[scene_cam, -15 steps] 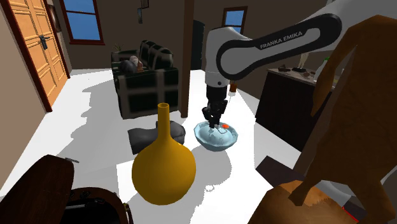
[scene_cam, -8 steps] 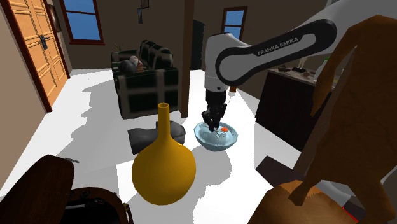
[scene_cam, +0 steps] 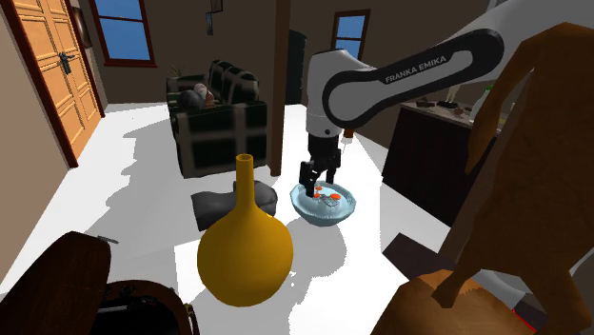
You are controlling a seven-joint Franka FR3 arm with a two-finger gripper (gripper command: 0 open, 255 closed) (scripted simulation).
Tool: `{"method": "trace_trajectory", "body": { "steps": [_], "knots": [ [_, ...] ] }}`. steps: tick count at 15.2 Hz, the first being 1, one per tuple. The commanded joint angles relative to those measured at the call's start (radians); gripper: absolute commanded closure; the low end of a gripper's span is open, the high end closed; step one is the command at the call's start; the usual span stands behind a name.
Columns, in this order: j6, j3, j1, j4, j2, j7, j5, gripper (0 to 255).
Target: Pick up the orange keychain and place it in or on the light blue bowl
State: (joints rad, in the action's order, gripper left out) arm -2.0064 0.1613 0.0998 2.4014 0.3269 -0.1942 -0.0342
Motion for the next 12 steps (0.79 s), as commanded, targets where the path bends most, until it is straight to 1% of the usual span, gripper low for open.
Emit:
{"method": "trace_trajectory", "body": {
  "steps": [1,5,12],
  "knots": [
    [0.000,0.000,0.000,0.000,0.000,0.000,0.000,0],
    [0.132,-0.004,0.000,-0.107,0.026,0.002,0.000,0],
    [0.132,-0.004,0.000,-0.107,0.026,0.002,0.000,0]
  ]
}}
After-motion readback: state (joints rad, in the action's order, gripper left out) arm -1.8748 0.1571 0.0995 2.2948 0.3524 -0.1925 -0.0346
